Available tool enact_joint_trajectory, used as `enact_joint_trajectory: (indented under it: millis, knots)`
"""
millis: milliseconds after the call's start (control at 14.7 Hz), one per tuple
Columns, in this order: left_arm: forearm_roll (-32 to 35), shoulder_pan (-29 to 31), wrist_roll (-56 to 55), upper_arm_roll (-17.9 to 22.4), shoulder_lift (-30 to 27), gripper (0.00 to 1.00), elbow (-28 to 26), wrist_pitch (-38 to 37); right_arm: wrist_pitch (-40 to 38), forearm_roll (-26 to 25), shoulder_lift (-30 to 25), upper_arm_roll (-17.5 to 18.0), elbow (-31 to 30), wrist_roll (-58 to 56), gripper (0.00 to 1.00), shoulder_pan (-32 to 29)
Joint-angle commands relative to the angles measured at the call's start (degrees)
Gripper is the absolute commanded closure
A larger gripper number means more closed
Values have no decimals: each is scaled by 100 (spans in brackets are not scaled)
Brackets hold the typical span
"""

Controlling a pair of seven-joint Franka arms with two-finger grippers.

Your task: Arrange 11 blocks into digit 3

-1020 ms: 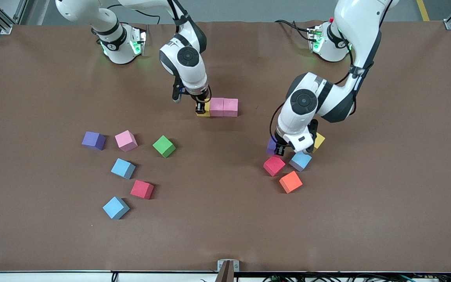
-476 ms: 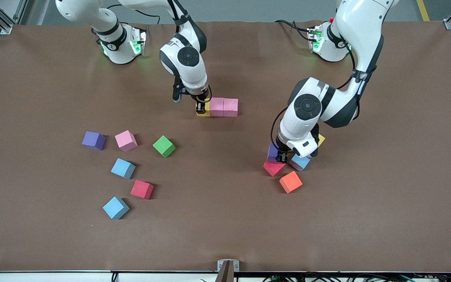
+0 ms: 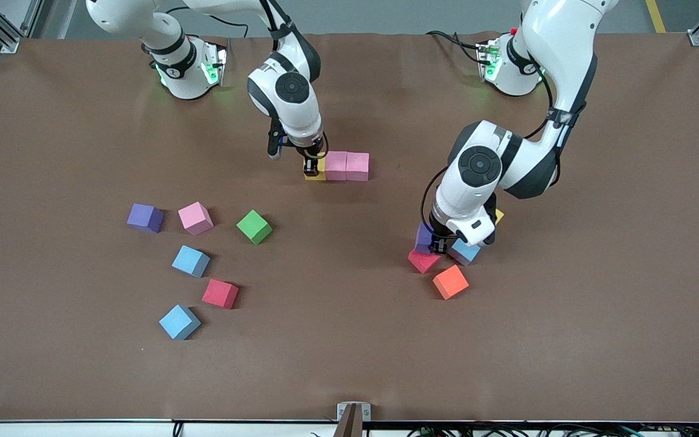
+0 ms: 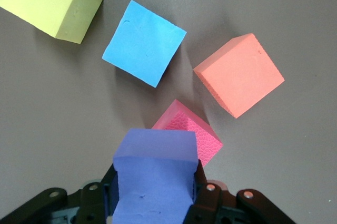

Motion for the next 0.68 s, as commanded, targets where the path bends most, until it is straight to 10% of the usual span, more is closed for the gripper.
enact_joint_trajectory:
  millis: [0, 612]
  knots:
    - [-90, -35, -24, -10, 41, 69, 105, -112, -7, 13, 239, 23, 43, 167, 100, 68]
    - [-90, -70, -32, -11, 32, 69, 114, -112, -16, 13, 239, 23, 43, 220, 91, 33]
